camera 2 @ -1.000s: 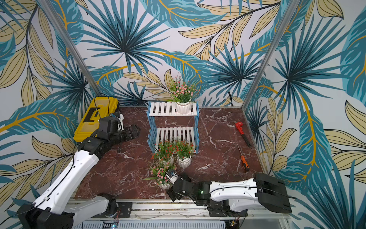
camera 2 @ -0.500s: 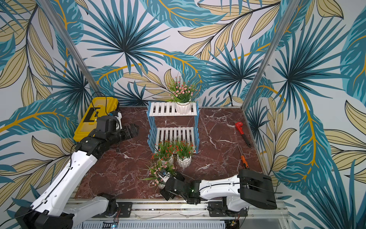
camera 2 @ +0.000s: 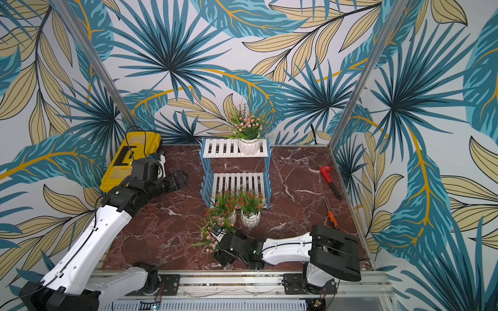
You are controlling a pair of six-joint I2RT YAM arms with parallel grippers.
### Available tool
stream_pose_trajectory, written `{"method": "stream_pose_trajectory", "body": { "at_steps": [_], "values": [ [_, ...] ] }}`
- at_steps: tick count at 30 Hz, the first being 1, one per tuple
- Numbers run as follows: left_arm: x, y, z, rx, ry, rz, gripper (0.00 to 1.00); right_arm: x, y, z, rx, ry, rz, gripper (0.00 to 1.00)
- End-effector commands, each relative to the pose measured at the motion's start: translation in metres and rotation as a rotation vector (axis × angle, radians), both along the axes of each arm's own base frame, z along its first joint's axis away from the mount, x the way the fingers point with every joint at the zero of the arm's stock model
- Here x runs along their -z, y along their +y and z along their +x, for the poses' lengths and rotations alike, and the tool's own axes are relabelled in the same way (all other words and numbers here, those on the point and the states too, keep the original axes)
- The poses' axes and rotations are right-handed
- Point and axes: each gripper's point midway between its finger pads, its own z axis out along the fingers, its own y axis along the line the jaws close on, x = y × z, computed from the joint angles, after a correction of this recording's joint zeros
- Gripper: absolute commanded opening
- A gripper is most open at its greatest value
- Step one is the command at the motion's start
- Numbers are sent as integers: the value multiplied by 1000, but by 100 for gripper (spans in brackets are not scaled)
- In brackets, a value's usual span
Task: Place the baby's breath potted plants on the rack by color
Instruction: Pick up the baby's breath potted plant from the center of the board.
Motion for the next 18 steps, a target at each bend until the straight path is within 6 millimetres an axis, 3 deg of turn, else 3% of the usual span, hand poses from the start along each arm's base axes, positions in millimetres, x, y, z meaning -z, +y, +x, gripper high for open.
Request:
{"method": "stream_pose_trajectory", "body": {
  "at_steps": [1,18],
  "values": [
    [-15,2,-4,-8,-35,-5,99,12,1,-2,-37,35,-32,99],
    [-6,0,-4,-2,-9,-4,99,26,0,8,-41,8,-112,97]
  ]
}}
